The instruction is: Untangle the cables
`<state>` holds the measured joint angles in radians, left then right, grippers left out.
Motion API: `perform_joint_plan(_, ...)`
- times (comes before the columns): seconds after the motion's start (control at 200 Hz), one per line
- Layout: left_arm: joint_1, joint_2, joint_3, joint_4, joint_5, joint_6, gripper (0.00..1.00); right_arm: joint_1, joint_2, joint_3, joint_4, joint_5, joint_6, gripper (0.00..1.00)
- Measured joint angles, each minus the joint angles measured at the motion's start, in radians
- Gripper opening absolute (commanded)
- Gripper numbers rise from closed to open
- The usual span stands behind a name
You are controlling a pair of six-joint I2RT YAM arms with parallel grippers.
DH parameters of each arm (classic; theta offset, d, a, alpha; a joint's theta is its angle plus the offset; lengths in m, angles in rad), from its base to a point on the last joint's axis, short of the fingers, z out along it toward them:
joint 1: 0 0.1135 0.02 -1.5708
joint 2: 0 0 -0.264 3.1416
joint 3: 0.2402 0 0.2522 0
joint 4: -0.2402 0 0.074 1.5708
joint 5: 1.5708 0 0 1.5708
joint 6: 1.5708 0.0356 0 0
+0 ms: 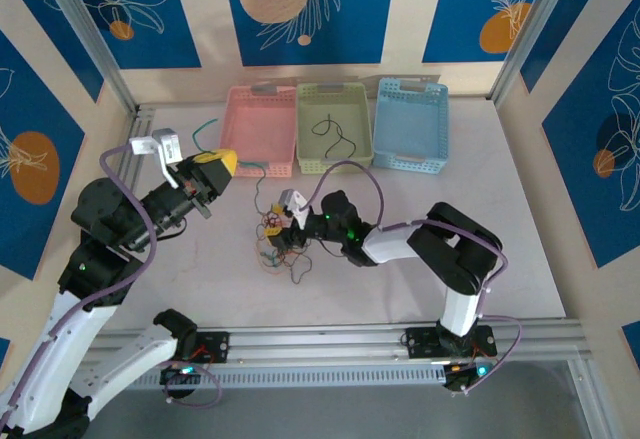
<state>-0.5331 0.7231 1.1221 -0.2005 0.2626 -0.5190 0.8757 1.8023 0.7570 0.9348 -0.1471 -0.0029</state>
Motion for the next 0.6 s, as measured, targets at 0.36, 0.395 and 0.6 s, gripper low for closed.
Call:
perform_joint_plan(0.36, 0.0, 0.002, 0.0, 0.005, 0.011, -0.007, 0.0, 0.001, 0.05, 0.017, 0.023, 0.031, -0.027, 0.11)
perform_joint_plan(0.395, 0.0, 0.004, 0.0, 0.007, 0.016, -0.008, 0.0, 0.001, 0.054, 0.019, 0.023, 0.031, -0.027, 0.04)
perform_joint_plan(0.6, 0.0, 0.013, 0.0, 0.007, 0.019, -0.007, 0.0, -0.009, 0.07, 0.023, 0.022, 0.047, -0.021, 0.0)
